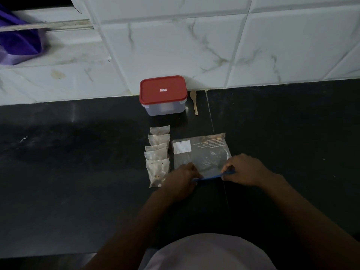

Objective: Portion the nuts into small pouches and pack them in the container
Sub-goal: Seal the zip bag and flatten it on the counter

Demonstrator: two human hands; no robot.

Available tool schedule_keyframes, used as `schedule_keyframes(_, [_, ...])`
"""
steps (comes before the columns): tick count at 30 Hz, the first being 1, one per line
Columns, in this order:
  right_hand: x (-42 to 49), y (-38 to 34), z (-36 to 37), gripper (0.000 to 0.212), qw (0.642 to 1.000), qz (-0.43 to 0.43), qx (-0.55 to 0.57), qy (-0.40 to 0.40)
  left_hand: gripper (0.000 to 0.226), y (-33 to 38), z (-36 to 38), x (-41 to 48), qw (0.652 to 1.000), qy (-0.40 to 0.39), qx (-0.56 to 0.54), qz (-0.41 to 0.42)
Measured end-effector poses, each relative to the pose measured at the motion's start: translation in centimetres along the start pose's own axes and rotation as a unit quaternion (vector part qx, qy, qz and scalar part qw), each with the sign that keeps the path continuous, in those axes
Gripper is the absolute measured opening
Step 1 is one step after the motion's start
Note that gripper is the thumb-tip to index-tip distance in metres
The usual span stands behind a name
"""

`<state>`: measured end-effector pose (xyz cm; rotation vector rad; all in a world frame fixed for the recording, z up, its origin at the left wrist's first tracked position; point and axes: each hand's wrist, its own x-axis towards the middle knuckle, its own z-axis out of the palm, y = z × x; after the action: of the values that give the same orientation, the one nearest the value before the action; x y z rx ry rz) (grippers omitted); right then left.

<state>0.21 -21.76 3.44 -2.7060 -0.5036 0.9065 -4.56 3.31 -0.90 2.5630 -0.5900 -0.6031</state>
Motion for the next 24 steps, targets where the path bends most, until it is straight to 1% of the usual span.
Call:
schedule_keyframes(3, [-0.3,0.0,2.1,0.023,1.000,-0.008,-0.001,0.008,0.034,-0.3,1.6,-0.5,0.999,0.018,0.030,-0.018])
schedule_keyframes(5, [-0.5,-0.1,3.4,0.028,0.999,-0.013,-0.006,0.041,0.037,-0.3,2.0,-0.8,0.999,0.015,0.026,-0.036])
schedule_keyframes(7, [-0.8,-0.5,4.8,0.024,0.994,-0.013,0.012,0.110,0.037,-0.1,2.2,-1.0,0.998,0.031,0.021,-0.041])
schedule_keyframes(8, [-1.0,-0.8,5.4,0.027,0.987,-0.019,0.021,0.155,0.035,0.0,2.3,-1.0,0.998,0.052,0.021,-0.038])
schedule_keyframes(10, [-1.0,-1.7,6.5,0.039,0.974,-0.032,0.026,0.223,0.032,0.3,2.4,-0.9,0.993,0.115,0.017,-0.029])
schedule_keyframes(11, [-0.8,-2.2,6.8,0.046,0.972,-0.033,0.025,0.233,0.034,0.2,2.6,-0.7,0.990,0.138,0.016,-0.029])
schedule_keyframes(12, [-0.5,-2.6,7.1,0.053,0.974,-0.029,0.019,0.225,0.042,0.1,2.8,-0.4,0.988,0.146,0.021,-0.036])
schedule_keyframes(14, [0.2,-3.0,7.8,0.066,0.984,-0.006,-0.003,0.181,0.059,-0.2,3.4,0.0,0.990,0.121,0.046,-0.058])
schedule_keyframes(15, [0.4,-3.1,8.2,0.071,0.987,0.003,-0.010,0.163,0.064,-0.4,3.6,0.1,0.990,0.105,0.058,-0.068])
schedule_keyframes(18, [0.7,-2.7,9.1,0.075,0.987,0.007,-0.010,0.158,0.065,-0.6,4.0,0.3,0.991,0.079,0.069,-0.079])
schedule_keyframes(21, [0.7,-2.5,9.3,0.076,0.988,0.013,-0.020,0.151,0.065,-0.6,4.1,0.3,0.992,0.076,0.059,-0.081])
schedule_keyframes(24, [0.8,-2.8,8.6,0.080,0.986,0.019,-0.012,0.163,0.068,-0.7,4.0,0.4,0.992,0.071,0.052,-0.085])
